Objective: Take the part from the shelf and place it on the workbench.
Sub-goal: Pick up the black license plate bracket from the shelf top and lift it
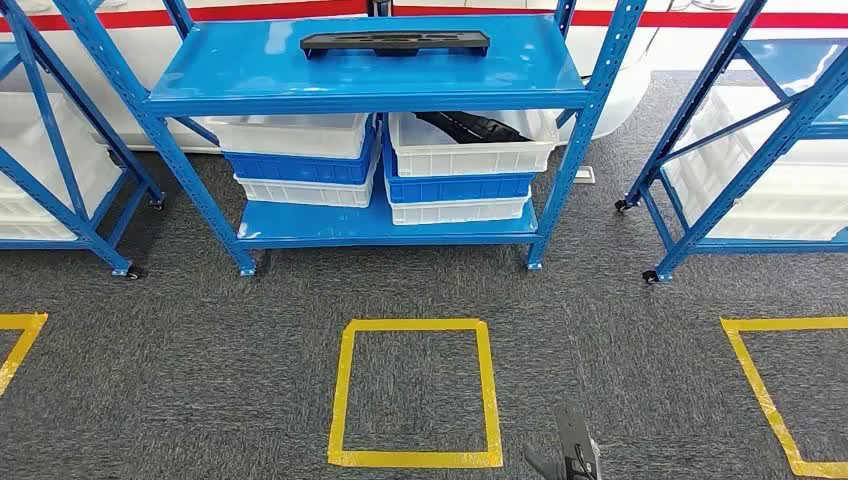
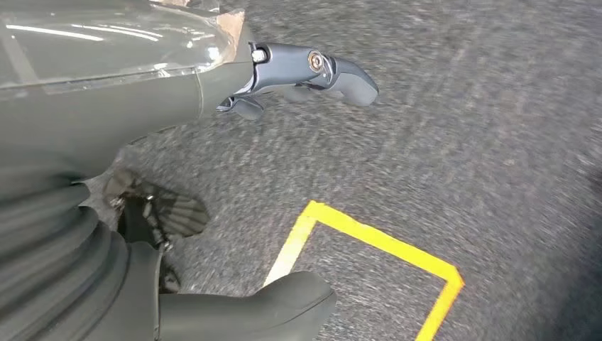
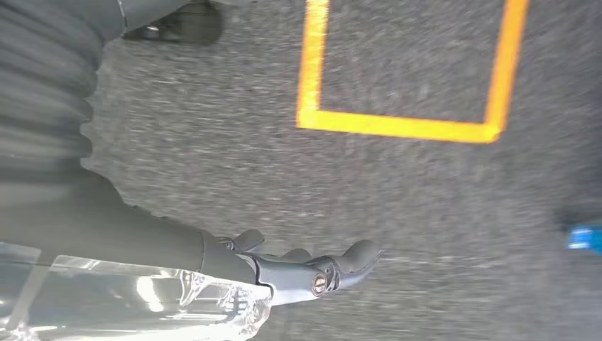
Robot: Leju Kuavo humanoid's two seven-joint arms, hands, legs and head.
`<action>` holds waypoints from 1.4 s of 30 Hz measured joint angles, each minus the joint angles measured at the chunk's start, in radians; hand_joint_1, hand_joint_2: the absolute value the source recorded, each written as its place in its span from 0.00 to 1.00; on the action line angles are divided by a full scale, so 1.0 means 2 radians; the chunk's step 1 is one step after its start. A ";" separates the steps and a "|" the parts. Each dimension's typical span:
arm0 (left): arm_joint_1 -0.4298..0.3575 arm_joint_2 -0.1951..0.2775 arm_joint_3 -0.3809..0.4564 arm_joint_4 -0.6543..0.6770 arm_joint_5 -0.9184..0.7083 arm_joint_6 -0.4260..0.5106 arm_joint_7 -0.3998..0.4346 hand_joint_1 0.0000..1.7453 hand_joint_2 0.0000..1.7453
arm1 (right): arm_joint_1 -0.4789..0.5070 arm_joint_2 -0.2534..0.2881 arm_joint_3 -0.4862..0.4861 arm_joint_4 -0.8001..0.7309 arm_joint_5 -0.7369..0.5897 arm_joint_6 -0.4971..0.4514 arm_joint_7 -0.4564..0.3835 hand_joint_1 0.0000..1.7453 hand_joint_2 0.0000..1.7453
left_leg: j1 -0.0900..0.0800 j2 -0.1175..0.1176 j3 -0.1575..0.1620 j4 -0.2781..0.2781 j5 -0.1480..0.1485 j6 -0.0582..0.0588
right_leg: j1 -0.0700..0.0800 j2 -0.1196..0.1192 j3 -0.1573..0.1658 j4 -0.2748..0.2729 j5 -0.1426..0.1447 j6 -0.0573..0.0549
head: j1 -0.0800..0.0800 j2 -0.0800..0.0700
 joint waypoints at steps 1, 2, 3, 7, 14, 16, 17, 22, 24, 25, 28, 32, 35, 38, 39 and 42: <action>0.000 0.000 0.001 -0.002 -0.003 -0.001 0.000 0.00 0.00 | -0.001 0.001 0.001 0.000 0.001 0.000 -0.003 0.00 1.00 | 0.000 0.000 0.000 0.000 0.000 0.000 | 0.000 0.000 0.000 0.000 0.000 0.000 | 0.000 0.000; 0.000 0.000 0.002 -0.004 -0.008 -0.003 0.000 0.00 0.00 | -0.003 0.002 0.002 -0.001 0.003 0.000 -0.007 0.00 1.00 | 0.000 0.000 0.000 0.000 0.000 0.000 | 0.000 0.000 0.000 0.000 0.000 0.000 | 0.000 0.000; -0.001 0.000 0.003 -0.008 -0.016 -0.007 0.000 0.00 0.00 | -0.006 0.004 0.005 -0.003 0.006 0.001 -0.015 0.00 1.00 | 0.000 0.000 0.000 0.000 0.000 0.000 | 0.000 0.000 0.000 0.000 0.000 0.000 | 0.000 0.000; -0.007 0.000 0.010 -0.021 -0.050 -0.021 -0.001 0.00 0.00 | -0.022 0.015 0.017 -0.011 0.016 0.004 -0.041 0.00 1.00 | 0.000 0.000 0.000 0.000 0.000 0.000 | 0.000 0.000 0.000 0.000 0.000 0.000 | 0.000 0.000; -0.010 -0.003 0.019 -0.049 -0.087 -0.037 -0.001 0.00 0.00 | -0.038 0.032 0.038 -0.032 0.023 0.009 -0.074 0.00 1.00 | 0.000 0.000 0.000 0.000 0.000 0.000 | 0.000 0.000 0.000 0.000 0.000 0.000 | 0.000 0.000; -0.011 -0.004 0.021 -0.054 -0.094 -0.038 -0.001 0.00 0.00 | -0.040 0.035 0.042 -0.038 0.023 0.010 -0.082 0.00 1.00 | 0.000 0.000 0.000 0.000 0.000 0.000 | 0.000 0.000 0.000 0.000 0.000 0.000 | 0.000 0.000; -0.011 -0.004 0.022 -0.056 -0.100 -0.039 -0.001 0.00 0.00 | -0.040 0.037 0.045 -0.041 0.023 0.011 -0.089 0.00 1.00 | 0.000 0.000 0.000 0.000 0.000 0.000 | 0.000 0.000 0.000 0.000 0.000 0.000 | 0.000 0.000; -0.020 -0.006 0.029 -0.056 -0.128 -0.036 -0.001 0.00 0.00 | -0.034 0.050 0.071 -0.094 -0.002 0.031 -0.110 0.00 1.00 | 0.000 0.000 0.000 0.000 0.000 0.000 | 0.000 0.000 0.000 0.000 0.000 0.000 | 0.000 0.000; -0.026 -0.007 0.032 -0.052 -0.134 -0.035 -0.001 0.00 0.00 | -0.025 0.054 0.092 -0.135 -0.026 0.039 -0.111 0.00 1.00 | 0.000 0.000 0.000 0.000 0.000 0.000 | 0.000 0.000 0.000 0.000 0.000 0.000 | 0.000 0.000; -0.029 -0.007 0.034 -0.049 -0.136 -0.034 -0.001 0.00 0.00 | -0.021 0.055 0.104 -0.155 -0.036 0.042 -0.111 0.00 1.00 | 0.000 0.000 0.000 0.000 0.000 0.000 | 0.000 0.000 0.000 0.000 0.000 0.000 | 0.000 0.000; -0.034 -0.008 0.038 -0.042 -0.140 -0.034 -0.001 0.00 0.00 | -0.011 0.055 0.136 -0.204 -0.054 0.045 -0.111 0.00 1.00 | 0.000 0.000 0.000 0.000 0.000 0.000 | 0.000 0.000 0.000 0.000 0.000 0.000 | 0.000 0.000; -0.036 -0.008 0.045 -0.030 -0.147 -0.031 0.013 0.00 0.00 | 0.006 0.053 0.182 -0.288 -0.068 0.034 -0.105 0.00 1.00 | 0.000 0.000 0.000 0.000 0.000 0.000 | 0.000 0.000 0.000 0.000 0.000 0.000 | 0.000 0.000; -0.036 -0.008 0.048 -0.022 -0.152 -0.030 0.025 0.00 0.00 | 0.012 0.048 0.219 -0.363 -0.063 0.031 -0.089 0.00 1.00 | 0.000 0.001 0.000 0.000 0.000 0.000 | 0.000 0.000 -0.001 0.000 0.000 0.000 | 0.000 0.000; -0.035 -0.008 0.049 -0.014 -0.158 -0.026 0.039 0.00 0.00 | 0.011 0.042 0.247 -0.437 -0.066 0.035 -0.073 0.00 1.00 | 0.000 0.000 -0.001 0.000 0.000 0.000 | 0.000 0.000 -0.001 0.000 0.000 0.000 | 0.000 0.000; -0.035 -0.009 0.049 -0.012 -0.160 -0.024 0.042 0.00 0.00 | 0.008 0.039 0.255 -0.462 -0.068 0.038 -0.065 0.00 1.00 | 0.000 0.000 0.000 0.000 0.000 0.000 | 0.000 0.000 -0.001 0.000 0.000 0.000 | 0.000 0.000; -0.036 -0.013 0.049 -0.009 -0.168 -0.025 0.045 0.00 0.00 | -0.008 0.029 0.273 -0.522 -0.069 0.053 -0.040 0.00 1.00 | 0.000 0.000 0.000 0.000 0.000 0.000 | 0.000 0.000 0.000 0.000 0.000 0.000 | 0.000 0.000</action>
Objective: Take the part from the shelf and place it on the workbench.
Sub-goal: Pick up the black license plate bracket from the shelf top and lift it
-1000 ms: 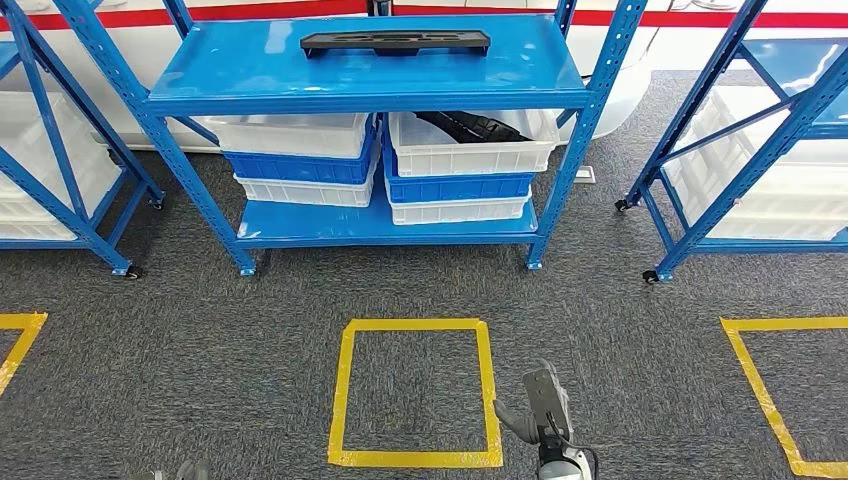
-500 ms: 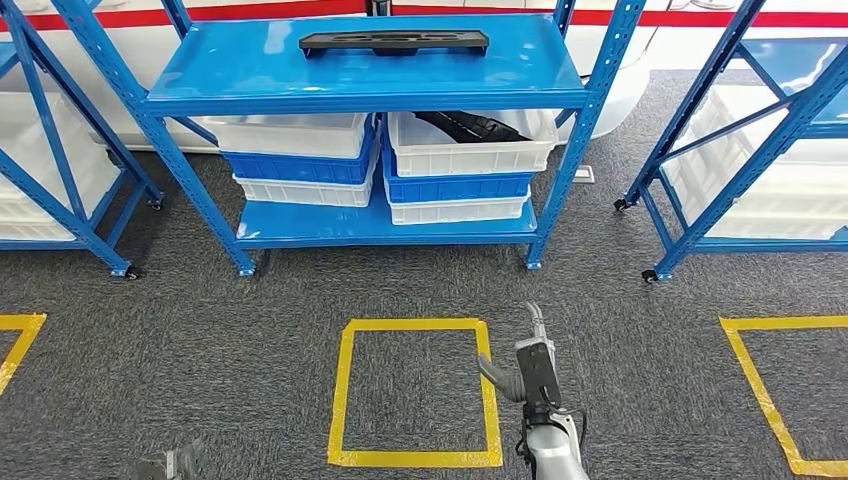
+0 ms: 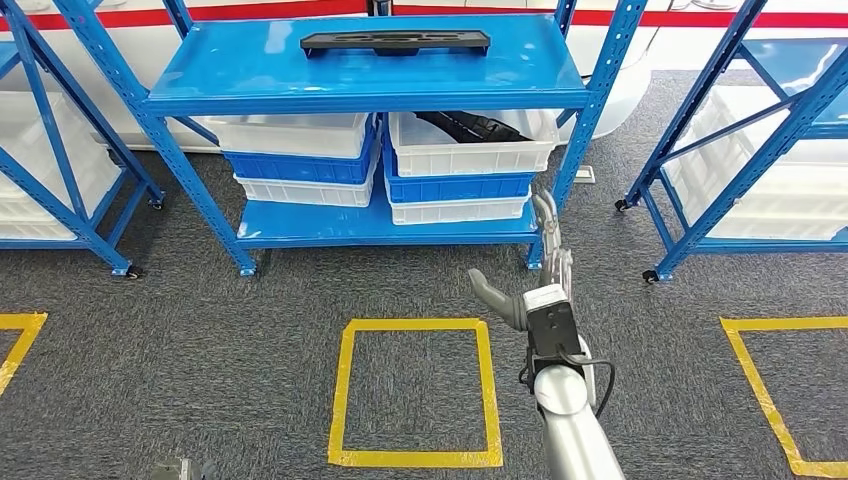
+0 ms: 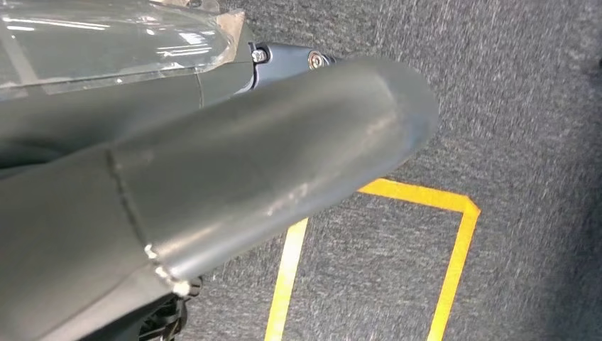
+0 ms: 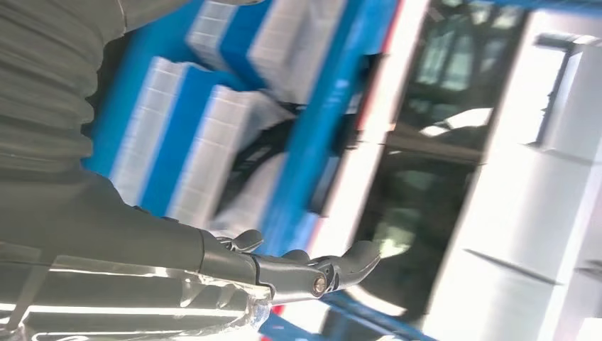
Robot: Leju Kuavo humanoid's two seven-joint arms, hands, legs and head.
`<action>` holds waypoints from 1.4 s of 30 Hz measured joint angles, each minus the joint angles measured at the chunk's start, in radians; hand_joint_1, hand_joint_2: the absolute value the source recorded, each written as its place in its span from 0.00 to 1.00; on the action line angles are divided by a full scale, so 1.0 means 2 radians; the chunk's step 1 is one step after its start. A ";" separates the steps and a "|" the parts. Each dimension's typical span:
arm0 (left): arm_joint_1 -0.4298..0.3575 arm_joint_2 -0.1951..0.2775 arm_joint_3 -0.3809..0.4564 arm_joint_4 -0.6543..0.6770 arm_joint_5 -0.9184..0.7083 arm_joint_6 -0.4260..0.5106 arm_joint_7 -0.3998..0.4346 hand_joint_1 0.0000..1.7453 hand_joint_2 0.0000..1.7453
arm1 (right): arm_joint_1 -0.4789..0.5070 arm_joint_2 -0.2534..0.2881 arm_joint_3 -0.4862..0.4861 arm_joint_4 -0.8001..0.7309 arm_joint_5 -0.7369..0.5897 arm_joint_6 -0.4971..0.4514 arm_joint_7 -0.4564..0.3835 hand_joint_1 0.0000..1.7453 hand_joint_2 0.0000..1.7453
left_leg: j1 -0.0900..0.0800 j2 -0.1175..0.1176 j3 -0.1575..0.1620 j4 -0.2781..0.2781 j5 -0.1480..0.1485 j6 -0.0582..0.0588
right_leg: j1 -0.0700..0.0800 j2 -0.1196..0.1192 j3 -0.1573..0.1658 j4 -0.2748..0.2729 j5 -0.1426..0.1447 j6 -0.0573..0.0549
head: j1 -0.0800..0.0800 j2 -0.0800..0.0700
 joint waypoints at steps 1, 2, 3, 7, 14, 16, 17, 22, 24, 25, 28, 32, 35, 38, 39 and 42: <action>-0.001 -0.001 0.000 0.001 -0.002 -0.001 0.000 0.00 0.00 | -0.008 -0.003 0.005 -0.015 0.001 0.007 0.008 0.00 1.00 | 0.000 0.000 0.000 0.000 0.000 0.000 | 0.000 0.000 0.000 0.000 0.000 0.000 | 0.000 0.000; -0.002 -0.002 0.000 0.001 -0.003 -0.002 0.000 0.00 0.00 | -0.015 -0.006 0.009 -0.028 0.001 0.014 0.015 0.00 1.00 | 0.000 0.000 0.000 0.000 0.000 0.000 | 0.000 0.000 0.000 0.000 0.000 0.000 | 0.000 0.000; -0.003 -0.003 0.000 0.001 -0.003 -0.004 0.000 0.00 0.00 | -0.023 -0.008 0.012 -0.039 0.002 0.018 0.021 0.00 1.00 | 0.000 0.000 0.000 0.000 0.000 0.000 | 0.000 0.000 0.000 0.000 0.000 0.000 | 0.000 0.000; -0.008 -0.007 -0.001 0.002 -0.010 -0.029 -0.003 0.00 0.00 | -0.057 -0.015 0.019 -0.057 0.011 0.029 0.052 0.00 1.00 | 0.000 0.000 0.000 0.000 0.000 0.000 | 0.000 0.000 0.000 0.000 0.001 0.000 | 0.000 0.000; -0.030 -0.013 -0.009 0.002 -0.027 -0.051 -0.010 0.00 0.00 | -0.207 -0.019 0.026 0.004 0.022 0.045 0.115 0.00 1.00 | 0.000 0.000 -0.001 0.000 0.002 0.000 | 0.000 0.000 0.000 0.000 0.002 0.000 | 0.000 0.000; -0.034 -0.014 -0.012 0.002 -0.031 -0.053 -0.013 0.00 0.00 | -0.250 -0.015 0.033 0.042 0.026 0.038 0.118 0.00 1.00 | 0.000 0.000 -0.001 0.000 0.003 0.000 | 0.000 0.000 0.000 0.000 0.002 0.000 | 0.000 0.000; -0.036 -0.014 -0.014 0.002 -0.032 -0.053 -0.014 0.00 0.00 | -0.269 -0.012 0.035 0.064 0.025 0.035 0.117 0.00 1.00 | 0.000 0.000 -0.001 0.000 0.003 0.000 | 0.000 0.000 0.000 0.000 0.002 0.000 | 0.000 0.000; -0.043 -0.014 -0.019 0.002 -0.038 -0.043 -0.023 0.00 0.00 | -0.338 0.014 0.039 0.162 0.005 0.021 0.103 0.00 1.00 | 0.001 0.000 -0.001 0.000 0.003 0.000 | 0.000 0.000 0.000 0.001 0.002 0.000 | 0.000 0.000; -0.044 -0.014 -0.020 0.002 -0.040 -0.037 -0.026 0.00 0.00 | -0.356 0.022 0.039 0.189 -0.001 0.018 0.100 0.00 1.00 | 0.001 0.000 -0.001 0.000 0.003 0.000 | 0.000 0.000 0.000 0.001 0.002 0.000 | 0.000 0.000; -0.045 -0.013 -0.020 0.002 -0.040 -0.036 -0.027 0.00 0.00 | -0.362 0.025 0.039 0.198 -0.004 0.018 0.099 0.00 1.00 | 0.001 0.000 -0.001 0.000 0.003 0.000 | 0.000 0.000 0.000 0.001 0.002 0.000 | 0.000 0.000; -0.045 -0.012 -0.020 0.002 -0.040 -0.034 -0.031 0.00 0.00 | -0.373 0.029 0.038 0.215 -0.015 0.022 0.093 0.00 1.00 | 0.001 0.000 -0.002 0.000 0.003 0.000 | 0.000 0.000 0.000 0.001 0.002 0.000 | 0.000 0.000; -0.044 -0.011 -0.020 0.002 -0.041 -0.033 -0.035 0.00 0.00 | -0.376 0.029 0.032 0.220 -0.030 0.031 0.086 0.00 1.00 | 0.000 -0.001 -0.002 0.000 0.003 0.000 | 0.000 0.000 0.000 0.001 0.002 0.000 | 0.000 0.000; -0.044 -0.010 -0.019 0.002 -0.041 -0.033 -0.039 0.00 0.00 | -0.374 0.025 0.026 0.217 -0.039 0.038 0.084 0.00 1.00 | 0.000 -0.001 -0.002 0.000 0.003 0.000 | 0.000 0.000 0.000 0.001 0.002 0.000 | 0.000 0.000; -0.043 -0.009 -0.019 0.002 -0.041 -0.033 -0.043 0.00 0.00 | -0.368 0.015 0.017 0.206 -0.051 0.045 0.080 0.00 1.00 | 0.000 -0.001 -0.001 0.000 0.003 0.000 | 0.000 0.000 0.000 0.000 0.002 0.000 | 0.000 0.000; -0.043 -0.009 -0.019 0.002 -0.041 -0.033 -0.043 0.00 0.00 | -0.365 0.011 0.013 0.201 -0.055 0.047 0.078 0.00 1.00 | 0.000 -0.001 -0.002 0.001 0.003 0.000 | 0.000 0.000 0.000 0.000 0.002 0.000 | 0.000 0.000; -0.042 -0.009 -0.019 0.002 -0.041 -0.033 -0.045 0.00 0.00 | -0.356 0.001 0.004 0.190 -0.062 0.051 0.075 0.00 1.00 | 0.000 -0.001 -0.002 0.001 0.003 0.000 | -0.001 0.000 0.000 0.000 0.002 0.000 | 0.000 0.000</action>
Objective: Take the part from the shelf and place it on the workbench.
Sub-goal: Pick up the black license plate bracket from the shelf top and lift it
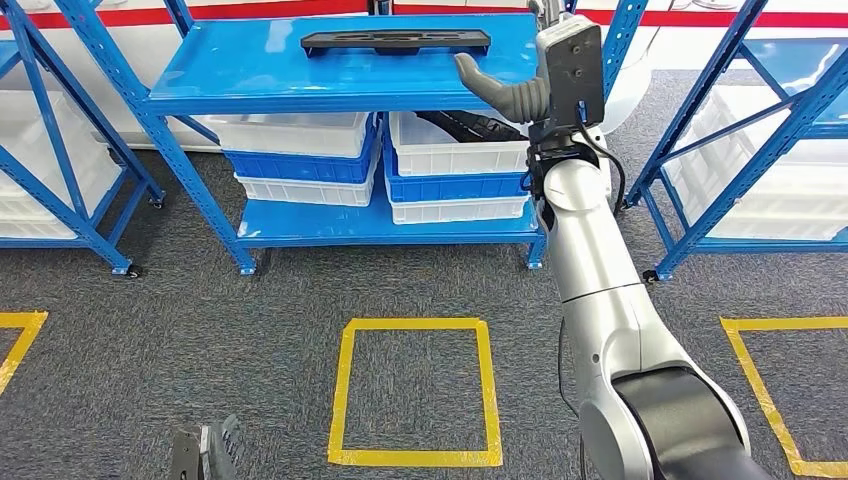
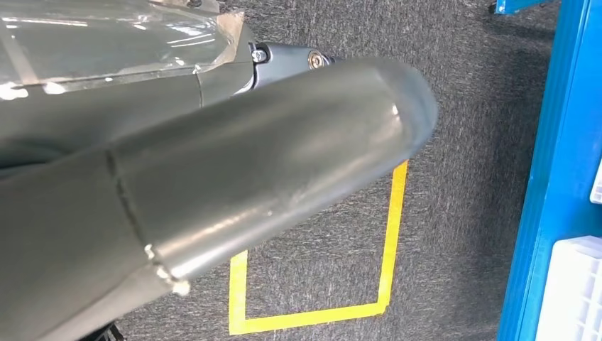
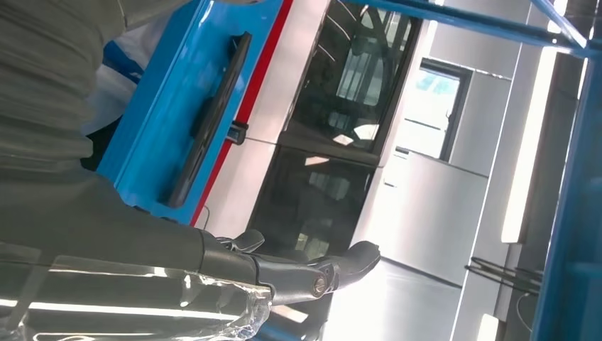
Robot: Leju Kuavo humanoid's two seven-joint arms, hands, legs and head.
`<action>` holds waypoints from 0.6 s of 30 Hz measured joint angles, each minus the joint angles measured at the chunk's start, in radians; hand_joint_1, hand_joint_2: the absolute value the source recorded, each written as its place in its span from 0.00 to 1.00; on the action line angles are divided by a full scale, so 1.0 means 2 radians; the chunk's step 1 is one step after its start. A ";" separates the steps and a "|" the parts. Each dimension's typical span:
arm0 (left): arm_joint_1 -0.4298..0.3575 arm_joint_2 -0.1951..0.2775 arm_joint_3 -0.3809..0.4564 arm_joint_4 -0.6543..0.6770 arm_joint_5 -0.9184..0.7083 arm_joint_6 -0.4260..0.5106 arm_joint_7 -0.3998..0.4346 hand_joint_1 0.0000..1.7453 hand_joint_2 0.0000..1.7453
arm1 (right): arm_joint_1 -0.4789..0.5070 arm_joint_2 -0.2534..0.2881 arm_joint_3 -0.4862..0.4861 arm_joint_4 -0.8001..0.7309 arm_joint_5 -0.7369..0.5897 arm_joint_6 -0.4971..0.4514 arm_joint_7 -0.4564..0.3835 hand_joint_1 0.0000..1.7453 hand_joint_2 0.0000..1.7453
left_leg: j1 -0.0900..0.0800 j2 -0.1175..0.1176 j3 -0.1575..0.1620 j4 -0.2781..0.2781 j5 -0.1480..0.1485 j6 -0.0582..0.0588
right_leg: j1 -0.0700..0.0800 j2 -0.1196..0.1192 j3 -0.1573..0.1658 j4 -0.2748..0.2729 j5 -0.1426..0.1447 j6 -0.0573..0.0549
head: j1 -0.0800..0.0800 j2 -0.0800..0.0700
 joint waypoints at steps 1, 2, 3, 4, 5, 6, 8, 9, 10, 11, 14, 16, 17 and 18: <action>0.000 0.000 0.000 0.000 0.000 0.000 0.000 0.00 0.00 | 0.002 -0.003 -0.002 -0.003 -0.001 0.001 0.000 0.00 1.00 | 0.000 0.000 0.000 0.000 0.000 0.000 | 0.000 0.000 0.000 0.000 0.000 0.000 | 0.000 0.000; 0.000 0.000 0.000 0.000 0.000 0.000 0.000 0.00 0.00 | 0.003 -0.005 -0.003 -0.005 -0.004 0.003 -0.001 0.00 1.00 | 0.000 0.000 0.000 0.000 0.000 0.000 | 0.000 0.000 0.000 0.000 0.000 0.000 | 0.000 0.000; 0.000 0.000 0.000 0.000 0.000 0.000 0.000 0.00 0.00 | 0.005 -0.007 -0.005 -0.007 -0.008 0.005 -0.001 0.00 1.00 | 0.000 0.000 0.000 0.000 0.000 0.000 | 0.000 0.000 0.000 0.000 0.000 0.000 | 0.000 0.000; 0.000 0.000 0.000 -0.001 0.001 0.000 0.000 0.00 0.00 | 0.007 -0.009 -0.007 -0.009 -0.013 0.008 -0.001 0.00 1.00 | 0.000 0.000 0.000 0.000 0.000 0.000 | 0.000 0.000 0.000 0.000 0.000 0.000 | 0.000 0.000; 0.000 0.001 0.000 -0.001 0.002 0.000 0.000 0.00 0.00 | 0.009 -0.012 -0.010 -0.011 -0.019 0.011 -0.001 0.00 1.00 | 0.000 0.000 0.000 0.000 0.000 0.000 | 0.000 0.000 0.000 0.000 0.000 0.000 | 0.000 0.000; 0.000 0.001 0.000 -0.002 0.003 0.001 0.000 0.00 0.00 | 0.011 -0.015 -0.012 -0.013 -0.023 0.014 -0.001 0.00 1.00 | 0.000 0.000 0.000 0.000 0.000 0.000 | 0.000 0.000 0.000 0.000 0.000 0.000 | 0.000 0.000; 0.000 0.001 0.000 -0.002 0.006 0.001 -0.001 0.00 0.00 | 0.016 -0.022 -0.014 -0.015 -0.026 0.017 -0.002 0.00 1.00 | 0.000 0.000 0.000 0.001 0.000 0.000 | -0.001 0.000 0.000 0.000 0.000 0.001 | 0.000 0.000; 0.000 0.002 0.000 -0.003 0.007 0.000 -0.001 0.00 0.00 | 0.017 -0.025 -0.015 -0.015 -0.027 0.019 -0.003 0.00 1.00 | 0.000 0.000 -0.001 0.002 -0.001 0.001 | -0.002 0.000 0.000 0.000 0.001 0.001 | 0.000 0.000; 0.000 0.003 0.000 -0.003 0.008 0.000 -0.001 0.00 0.00 | 0.018 -0.027 -0.014 -0.015 -0.027 0.020 -0.003 0.00 1.00 | 0.000 0.000 -0.002 0.003 -0.001 0.002 | -0.004 0.000 0.000 -0.001 0.001 0.002 | 0.000 0.000; 0.000 0.004 0.001 -0.004 0.010 -0.001 -0.001 0.00 0.00 | 0.019 -0.029 -0.014 -0.016 -0.027 0.021 -0.003 0.00 1.00 | -0.001 0.000 -0.003 0.004 -0.002 0.003 | -0.005 0.000 -0.001 -0.002 0.002 0.003 | 0.000 0.000; -0.001 0.006 0.002 -0.007 0.018 -0.001 -0.001 0.00 0.00 | 0.019 -0.030 -0.011 -0.018 -0.028 0.022 -0.003 0.00 1.00 | -0.001 0.000 -0.001 -0.003 -0.001 0.011 | -0.003 0.000 -0.002 0.005 0.007 0.011 | -0.001 0.000; -0.001 0.006 0.003 -0.009 0.023 -0.001 -0.002 0.00 0.00 | 0.016 -0.031 -0.009 -0.019 -0.030 0.022 -0.003 0.00 1.00 | 0.002 0.000 0.006 -0.011 0.002 0.018 | -0.002 0.001 -0.012 0.023 0.001 0.013 | 0.000 0.000; -0.001 0.006 0.004 -0.010 0.026 -0.003 -0.002 0.00 0.00 | 0.014 -0.031 -0.008 -0.019 -0.032 0.022 -0.003 0.00 1.00 | 0.004 -0.001 0.008 -0.014 0.003 0.019 | -0.002 0.002 -0.026 0.045 -0.008 0.012 | 0.001 0.000; -0.001 0.006 0.005 -0.010 0.027 -0.004 -0.002 0.00 0.00 | 0.012 -0.031 -0.006 -0.019 -0.034 0.021 -0.004 0.00 1.00 | 0.005 -0.001 0.009 -0.014 0.004 0.020 | -0.003 0.003 -0.042 0.075 -0.019 0.011 | 0.002 0.000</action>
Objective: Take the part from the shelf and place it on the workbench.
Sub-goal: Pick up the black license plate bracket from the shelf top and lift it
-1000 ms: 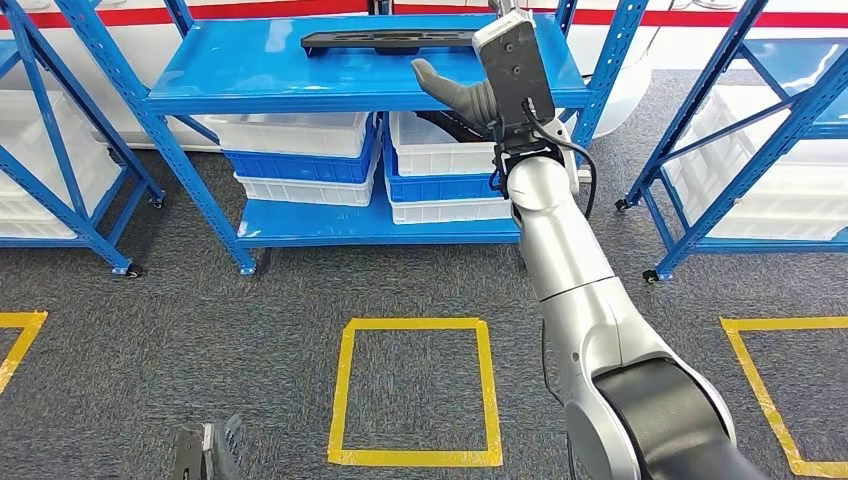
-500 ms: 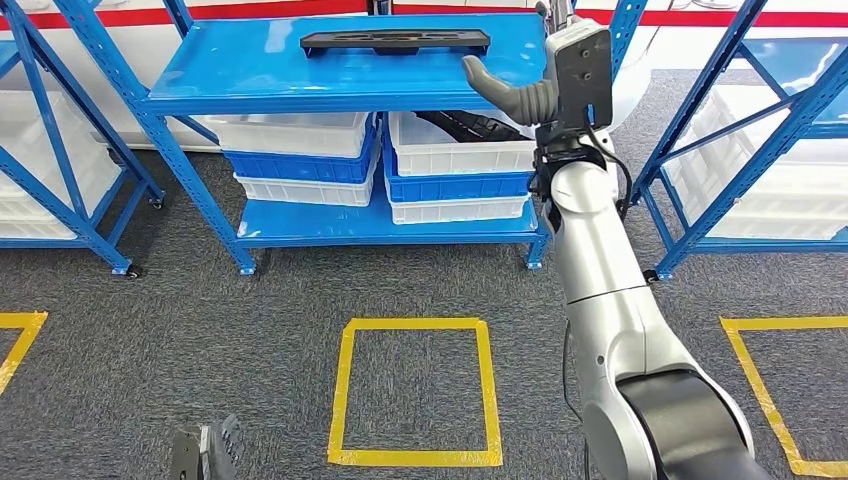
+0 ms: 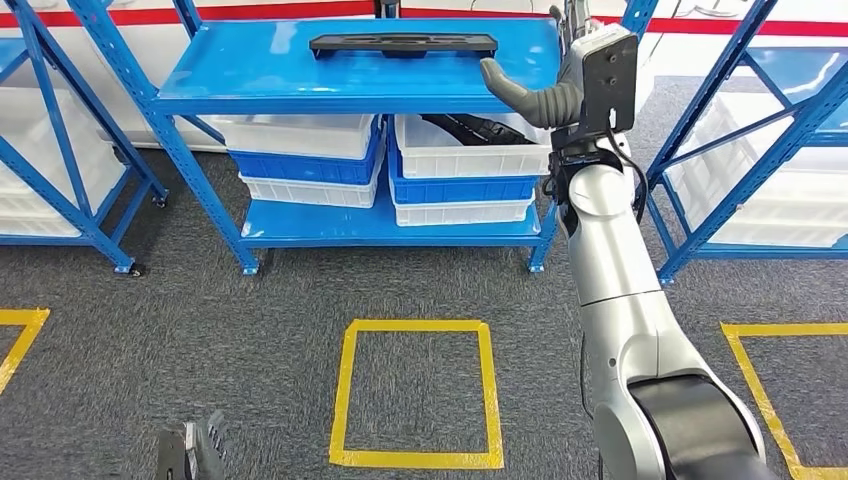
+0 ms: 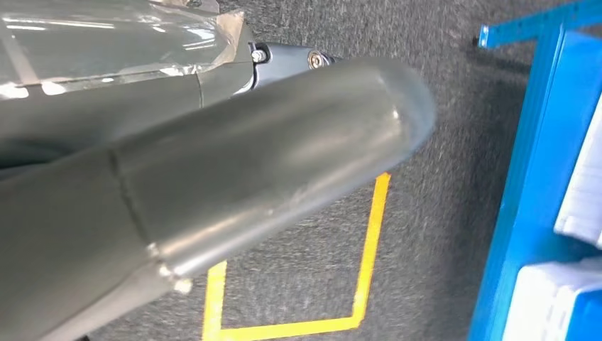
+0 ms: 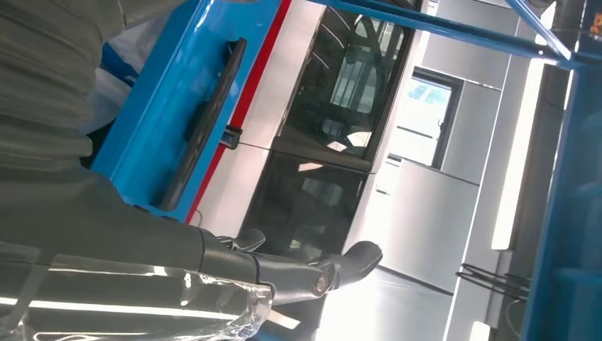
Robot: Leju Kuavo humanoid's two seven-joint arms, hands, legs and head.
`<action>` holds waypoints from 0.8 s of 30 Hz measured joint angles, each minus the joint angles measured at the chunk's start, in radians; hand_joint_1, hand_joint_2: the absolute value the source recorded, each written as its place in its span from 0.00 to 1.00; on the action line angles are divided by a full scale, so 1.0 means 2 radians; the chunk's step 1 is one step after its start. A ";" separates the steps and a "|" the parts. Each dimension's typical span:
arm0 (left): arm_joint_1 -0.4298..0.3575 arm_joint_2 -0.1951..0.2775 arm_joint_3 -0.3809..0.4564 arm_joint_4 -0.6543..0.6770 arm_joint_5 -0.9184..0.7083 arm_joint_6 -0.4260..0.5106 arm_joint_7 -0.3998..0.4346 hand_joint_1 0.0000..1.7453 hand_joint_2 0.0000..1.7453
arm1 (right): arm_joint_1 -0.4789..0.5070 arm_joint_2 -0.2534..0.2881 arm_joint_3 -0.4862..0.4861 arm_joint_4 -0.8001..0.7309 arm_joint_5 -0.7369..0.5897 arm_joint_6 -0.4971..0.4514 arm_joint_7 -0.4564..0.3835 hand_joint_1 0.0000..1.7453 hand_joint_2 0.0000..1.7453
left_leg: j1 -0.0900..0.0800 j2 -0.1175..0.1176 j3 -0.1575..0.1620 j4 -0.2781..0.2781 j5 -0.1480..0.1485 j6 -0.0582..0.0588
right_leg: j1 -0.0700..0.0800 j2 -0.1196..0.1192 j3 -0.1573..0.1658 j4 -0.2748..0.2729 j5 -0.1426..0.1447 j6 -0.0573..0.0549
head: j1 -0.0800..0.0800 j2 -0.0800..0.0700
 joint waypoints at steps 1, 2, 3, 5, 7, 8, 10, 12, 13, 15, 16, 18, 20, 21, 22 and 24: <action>0.000 0.000 0.001 0.000 0.002 -0.001 0.000 0.00 0.00 | -0.001 -0.001 0.001 0.001 -0.002 0.000 0.000 0.00 1.00 | 0.001 0.000 0.000 0.000 0.000 0.000 | -0.001 0.001 -0.019 0.033 -0.010 0.001 | 0.001 0.000; 0.001 0.000 0.002 -0.001 0.004 -0.003 0.000 0.00 0.00 | -0.001 -0.001 0.002 0.002 -0.004 0.000 -0.001 0.00 1.00 | 0.002 -0.001 0.000 0.000 -0.001 -0.001 | -0.002 0.001 -0.036 0.059 -0.017 0.003 | 0.002 0.000; 0.001 -0.001 0.003 -0.001 0.005 -0.005 0.000 0.00 0.00 | -0.001 -0.002 0.003 0.004 -0.007 -0.001 -0.002 0.00 1.00 | 0.003 -0.002 0.001 0.000 -0.002 -0.003 | -0.005 0.001 -0.046 0.069 -0.017 0.008 | 0.002 0.000; 0.002 -0.001 0.004 -0.001 0.009 -0.009 0.000 0.00 0.00 | -0.001 -0.004 0.005 0.007 -0.010 -0.001 -0.005 0.00 1.00 | 0.009 -0.005 0.006 0.002 -0.007 -0.011 | -0.010 0.000 -0.037 0.030 0.010 0.023 | 0.003 0.000; 0.002 -0.001 0.006 -0.001 0.012 -0.011 0.000 0.00 0.00 | -0.001 -0.005 0.007 0.010 -0.012 -0.002 -0.008 0.00 1.00 | 0.014 -0.006 0.010 0.006 -0.015 -0.022 | -0.015 0.000 -0.011 -0.039 0.037 0.032 | 0.004 0.000; 0.001 0.000 0.007 -0.002 0.014 -0.012 0.000 0.00 0.00 | -0.002 -0.006 0.008 0.012 -0.012 -0.002 -0.009 0.00 1.00 | 0.014 -0.005 0.010 0.008 -0.019 -0.027 | -0.014 -0.001 -0.003 -0.059 0.042 0.028 | 0.006 0.000; 0.001 0.000 0.009 -0.003 0.015 -0.014 0.000 0.00 0.00 | -0.002 -0.007 0.010 0.016 -0.013 -0.003 -0.010 0.00 1.00 | 0.014 -0.005 0.011 0.010 -0.024 -0.035 | -0.011 -0.002 0.001 -0.066 0.036 0.009 | 0.004 0.000; 0.002 0.000 0.010 -0.004 0.017 -0.017 0.000 0.00 0.00 | -0.002 -0.007 0.010 0.017 -0.015 -0.003 -0.011 0.00 1.00 | 0.016 -0.005 0.009 0.017 -0.024 -0.038 | -0.011 0.000 0.006 -0.065 0.037 -0.004 | 0.000 0.000; 0.002 0.000 0.011 -0.005 0.018 -0.018 0.000 0.00 0.00 | -0.003 -0.006 0.010 0.017 -0.016 -0.004 -0.012 0.00 1.00 | 0.017 -0.004 0.001 0.031 -0.023 -0.039 | -0.011 0.001 0.010 -0.065 0.034 -0.008 | -0.001 0.000; 0.001 0.000 0.012 -0.006 0.022 -0.021 0.000 0.00 0.00 | -0.005 -0.005 0.011 0.018 -0.018 -0.004 -0.014 0.00 1.00 | 0.015 -0.004 -0.039 0.093 -0.033 -0.038 | -0.010 0.003 0.018 -0.065 0.029 -0.016 | -0.004 0.000; 0.001 0.000 0.013 -0.007 0.025 -0.023 0.000 0.00 0.00 | -0.006 -0.005 0.012 0.019 -0.019 -0.004 -0.015 0.00 1.00 | 0.013 -0.004 -0.064 0.128 -0.044 -0.038 | -0.008 0.004 0.021 -0.065 0.025 -0.019 | -0.005 0.000; 0.005 0.000 0.015 -0.007 0.029 -0.027 0.000 0.00 0.00 | -0.004 -0.004 0.013 0.022 -0.021 -0.004 -0.016 0.00 1.00 | 0.009 -0.004 -0.108 0.171 -0.063 -0.034 | -0.003 0.006 0.031 -0.066 0.016 -0.024 | -0.006 0.000; 0.008 0.000 0.018 -0.009 0.032 -0.031 0.000 0.00 0.00 | -0.002 -0.004 0.014 0.023 -0.022 -0.004 -0.017 0.00 1.00 | 0.003 -0.004 -0.118 0.147 -0.047 -0.024 | 0.002 0.008 0.046 -0.067 0.006 -0.026 | -0.007 0.000; 0.009 0.001 0.019 -0.010 0.034 -0.033 0.000 0.00 0.00 | -0.001 -0.004 0.014 0.024 -0.022 -0.004 -0.017 0.00 1.00 | -0.002 -0.005 -0.113 0.114 -0.021 -0.015 | 0.004 0.009 0.053 -0.069 0.000 -0.027 | -0.007 0.000; 0.010 0.002 0.021 -0.010 0.035 -0.034 0.000 0.00 0.00 | -0.001 -0.004 0.014 0.025 -0.022 -0.004 -0.017 0.00 1.00 | -0.008 -0.006 -0.105 0.079 0.010 -0.006 | 0.006 0.009 0.062 -0.070 -0.004 -0.026 | -0.007 0.000; 0.011 0.003 0.023 -0.011 0.039 -0.037 0.000 0.00 0.00 | 0.000 -0.003 0.015 0.027 -0.023 -0.005 -0.018 0.00 1.00 | -0.017 -0.011 -0.091 0.029 0.052 0.004 | 0.011 0.012 0.072 -0.075 -0.014 -0.025 | -0.006 0.000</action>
